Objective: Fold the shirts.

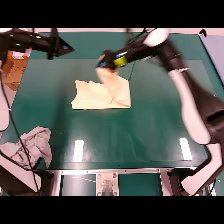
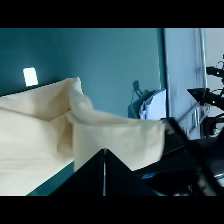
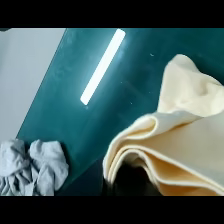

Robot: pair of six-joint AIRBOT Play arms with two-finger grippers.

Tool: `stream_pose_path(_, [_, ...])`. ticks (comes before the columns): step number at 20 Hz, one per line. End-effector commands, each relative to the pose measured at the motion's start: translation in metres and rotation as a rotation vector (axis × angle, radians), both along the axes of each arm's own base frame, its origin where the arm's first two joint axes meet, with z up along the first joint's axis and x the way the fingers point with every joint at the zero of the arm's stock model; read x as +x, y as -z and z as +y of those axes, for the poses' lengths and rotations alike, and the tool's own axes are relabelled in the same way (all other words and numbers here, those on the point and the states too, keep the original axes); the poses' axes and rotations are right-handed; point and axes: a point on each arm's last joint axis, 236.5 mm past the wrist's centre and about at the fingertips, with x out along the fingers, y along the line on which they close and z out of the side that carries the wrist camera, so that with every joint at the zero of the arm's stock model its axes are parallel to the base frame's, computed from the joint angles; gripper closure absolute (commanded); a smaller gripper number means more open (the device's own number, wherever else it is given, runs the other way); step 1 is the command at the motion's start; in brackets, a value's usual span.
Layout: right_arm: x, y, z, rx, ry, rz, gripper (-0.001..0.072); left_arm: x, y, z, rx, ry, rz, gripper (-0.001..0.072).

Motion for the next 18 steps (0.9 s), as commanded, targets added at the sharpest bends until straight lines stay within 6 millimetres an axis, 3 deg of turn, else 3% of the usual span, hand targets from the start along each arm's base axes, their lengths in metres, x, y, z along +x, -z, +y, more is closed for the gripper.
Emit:
stream_pose_path(1, [0.000, 0.059, 0.104, 0.078, 0.092, -0.062, 0.0563, -0.005, -0.003, 0.030, 0.020, -0.004, -0.019, 0.0684])
stream_pose_path(2, [-0.003, 0.084, 0.119, 0.071, 0.103, -0.058, 0.0347, -0.005, -0.002, 0.030, 0.025, -0.005, -0.018, 0.0684])
stream_pose_path(3, [-0.006, 0.106, 0.128, 0.057, 0.106, -0.045, 0.0216, -0.005, -0.002, 0.030, 0.028, 0.000, -0.025, 0.0684])
stream_pose_path(5, [-0.007, 0.131, 0.119, 0.015, 0.087, 0.002, 0.0196, -0.005, -0.002, 0.030, 0.032, 0.004, -0.032, 0.0685])
stream_pose_path(6, [0.002, 0.126, 0.102, 0.005, 0.087, 0.021, 0.0204, -0.006, -0.002, 0.030, 0.032, 0.005, -0.032, 0.0684])
stream_pose_path(9, [0.054, 0.080, 0.006, 0.004, 0.157, 0.047, 0.0305, -0.007, -0.002, 0.030, 0.034, 0.013, -0.034, 0.0684])
stream_pose_path(11, [0.081, 0.048, -0.076, -0.002, 0.222, 0.063, 0.0289, -0.007, -0.002, 0.030, 0.034, 0.012, -0.035, 0.0685])
stream_pose_path(12, [0.085, 0.043, -0.112, -0.016, 0.245, 0.099, 0.0259, -0.006, -0.002, 0.030, 0.034, 0.011, -0.035, 0.0684])
stream_pose_path(14, [0.080, 0.062, -0.177, -0.090, 0.278, 0.215, 0.0158, -0.006, -0.002, 0.030, 0.033, 0.010, -0.036, 0.0684])
stream_pose_path(15, [0.072, 0.080, -0.201, -0.124, 0.286, 0.282, 0.0155, -0.006, -0.002, 0.030, 0.033, 0.010, -0.035, 0.0684])
stream_pose_path(16, [0.065, 0.099, -0.215, -0.133, 0.298, 0.344, 0.0151, -0.006, -0.002, 0.030, 0.033, 0.010, -0.035, 0.0684])
stream_pose_path(17, [0.056, 0.121, -0.222, -0.141, 0.312, 0.408, 0.0105, -0.006, -0.002, 0.030, 0.033, 0.010, -0.035, 0.0684])
stream_pose_path(18, [0.046, 0.143, -0.224, -0.150, 0.323, 0.458, 0.0103, -0.006, -0.002, 0.030, 0.033, 0.010, -0.035, 0.0684])
